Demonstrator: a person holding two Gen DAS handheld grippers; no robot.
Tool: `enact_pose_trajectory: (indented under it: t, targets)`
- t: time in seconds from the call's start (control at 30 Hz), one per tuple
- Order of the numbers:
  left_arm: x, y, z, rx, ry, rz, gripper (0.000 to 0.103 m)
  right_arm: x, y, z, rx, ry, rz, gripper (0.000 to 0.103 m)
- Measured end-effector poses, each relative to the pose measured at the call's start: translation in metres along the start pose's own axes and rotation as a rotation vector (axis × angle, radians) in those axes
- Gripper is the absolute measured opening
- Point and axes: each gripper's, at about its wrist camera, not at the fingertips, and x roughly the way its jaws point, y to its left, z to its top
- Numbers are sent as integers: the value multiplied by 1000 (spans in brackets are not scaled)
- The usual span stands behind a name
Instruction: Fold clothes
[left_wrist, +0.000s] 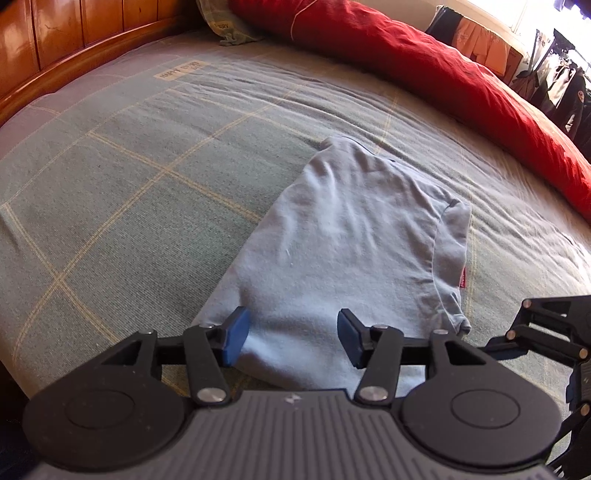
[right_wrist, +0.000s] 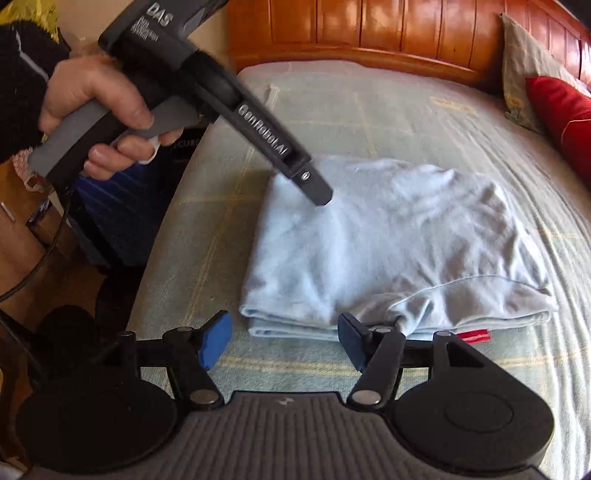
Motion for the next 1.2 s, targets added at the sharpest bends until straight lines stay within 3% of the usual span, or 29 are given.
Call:
enact_pose_trajectory:
  t: [0.17,0.23,0.37,0.47,0.6,0.67,0.87,0.93,1.03,1.17,1.2]
  targets:
    - [-1,-1,4,3,24,-8,55,18,-28,12,67,0,-51,72]
    - [-3,-1,8,-7,35,-14,55,28,-37,5,120,53,-39,72]
    - [-10,-8,36,24,-31,-70,53,10,-31,-2,155,20,-41,73]
    - [12,-20,63,65,-45,-115,54,7,-26,0,165,18,-39,74]
    - [55,-24,78,68,26,-113,55,4,-25,4,189,20,-44,74]
    - [69,-20,76,38,79,-88,50,-1,-30,3,218,19,-47,74]
    - [67,-29,121,84,-26,-136,53,-12,-41,3,266,-12,-59,74]
    - [87,-35,144,113,-4,-124,55,-13,-44,4,273,-20,-65,75]
    - [126,-32,167,69,116,-129,52,-16,-49,5,279,-36,-67,75]
    - [152,-20,180,-42,179,-240,50,-14,-57,1,298,-27,-81,75]
    - [156,-17,184,-74,186,-278,40,-12,-60,-1,306,-22,-85,75]
